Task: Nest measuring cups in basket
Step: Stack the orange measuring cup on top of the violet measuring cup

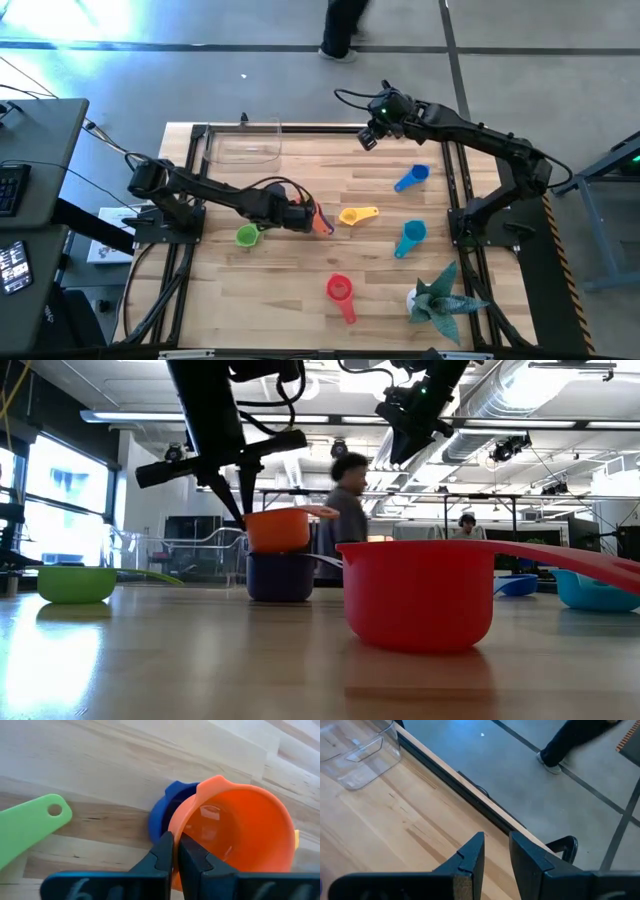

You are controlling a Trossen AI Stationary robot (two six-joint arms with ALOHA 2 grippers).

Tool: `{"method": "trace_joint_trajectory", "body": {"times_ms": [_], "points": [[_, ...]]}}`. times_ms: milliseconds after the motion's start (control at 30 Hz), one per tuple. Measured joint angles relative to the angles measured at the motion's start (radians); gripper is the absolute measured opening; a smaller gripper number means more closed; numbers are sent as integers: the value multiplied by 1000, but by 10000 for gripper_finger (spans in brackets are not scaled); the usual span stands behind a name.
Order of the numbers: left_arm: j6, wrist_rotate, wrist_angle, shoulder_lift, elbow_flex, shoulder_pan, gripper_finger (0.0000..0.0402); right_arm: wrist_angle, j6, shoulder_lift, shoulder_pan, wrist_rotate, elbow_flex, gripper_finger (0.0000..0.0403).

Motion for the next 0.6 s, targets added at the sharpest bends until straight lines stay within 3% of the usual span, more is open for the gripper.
{"method": "trace_joint_trajectory", "body": {"times_ms": [600], "points": [[55,49,18,29,-2,46,5,-15,-26,0,0,0,0,83]]}}
